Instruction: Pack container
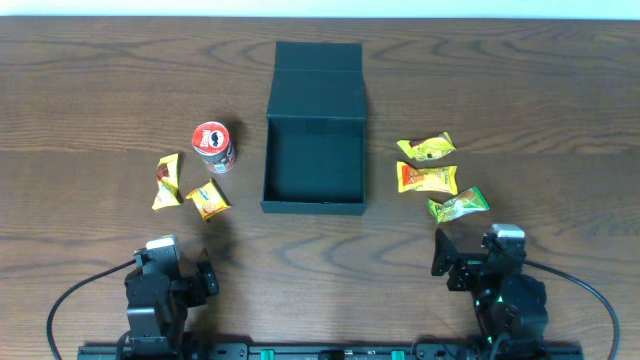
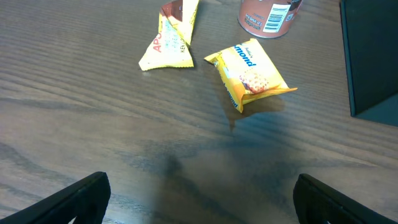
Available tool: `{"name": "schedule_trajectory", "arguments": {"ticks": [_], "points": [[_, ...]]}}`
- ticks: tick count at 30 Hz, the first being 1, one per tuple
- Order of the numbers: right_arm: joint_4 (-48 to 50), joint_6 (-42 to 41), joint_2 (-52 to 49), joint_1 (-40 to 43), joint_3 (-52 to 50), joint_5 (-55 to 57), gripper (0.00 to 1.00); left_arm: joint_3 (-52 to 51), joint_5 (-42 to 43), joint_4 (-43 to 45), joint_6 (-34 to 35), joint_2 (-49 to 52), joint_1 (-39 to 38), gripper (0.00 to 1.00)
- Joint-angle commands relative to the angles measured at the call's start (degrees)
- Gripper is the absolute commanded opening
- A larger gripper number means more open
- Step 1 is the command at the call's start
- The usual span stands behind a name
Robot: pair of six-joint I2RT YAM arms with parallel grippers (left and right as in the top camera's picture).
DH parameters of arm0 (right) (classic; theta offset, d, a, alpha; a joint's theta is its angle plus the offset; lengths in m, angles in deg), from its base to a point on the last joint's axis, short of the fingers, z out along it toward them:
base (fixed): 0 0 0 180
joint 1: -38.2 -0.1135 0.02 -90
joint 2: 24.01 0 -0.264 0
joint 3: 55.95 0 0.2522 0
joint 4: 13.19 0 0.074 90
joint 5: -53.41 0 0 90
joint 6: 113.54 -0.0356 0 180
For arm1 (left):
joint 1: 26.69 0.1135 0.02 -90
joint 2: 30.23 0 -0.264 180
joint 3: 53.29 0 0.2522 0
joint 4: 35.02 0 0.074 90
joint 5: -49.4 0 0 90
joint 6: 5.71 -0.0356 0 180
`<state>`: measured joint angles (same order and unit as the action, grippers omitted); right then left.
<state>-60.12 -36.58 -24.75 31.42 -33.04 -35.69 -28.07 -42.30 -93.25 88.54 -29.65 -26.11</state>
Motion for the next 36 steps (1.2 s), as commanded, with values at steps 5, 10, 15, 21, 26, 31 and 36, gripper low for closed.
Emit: {"name": "schedule_trajectory", "arguments": {"ticks": [5,10,15,21,26,31,36], "points": [[0.00,-0.66,0.42,0.00,-0.55,0.15,0.99,-1.25,-0.59,-1.38,-0.59,-0.33,-0.22,0.95],[0.00,-0.66,0.42,0.00,-0.55,0.15,0.99,-1.25,-1.51,-0.98,-1.03,-0.33,-0.22,0.95],[0.00,-0.66,0.42,0.00,-0.55,0.15,0.99,-1.25,3.63,5.33,3.23,-0.33,-0.24,0.95],[0.00,-0.63,0.42,0.00,-0.55,0.15,0.99,-1.25,13.11,11.78,19.98,-0.33,-0.22,0.95],[0.00,-0.66,0.42,0.00,-0.55,0.15,0.99,-1.25,11.23,14.75,25.03,-0.33,-0.17,0.95],[0.00,-0.66,0.42,0.00,-0.55,0.15,0.99,-1.25,18.60,16.94,25.73,-0.22,-0.20,0.95],[0.00,-0.66,0.42,0.00,-0.55,0.15,0.99,-1.07,21.11,24.74,22.51,3.37,-0.22,0.95]]}}
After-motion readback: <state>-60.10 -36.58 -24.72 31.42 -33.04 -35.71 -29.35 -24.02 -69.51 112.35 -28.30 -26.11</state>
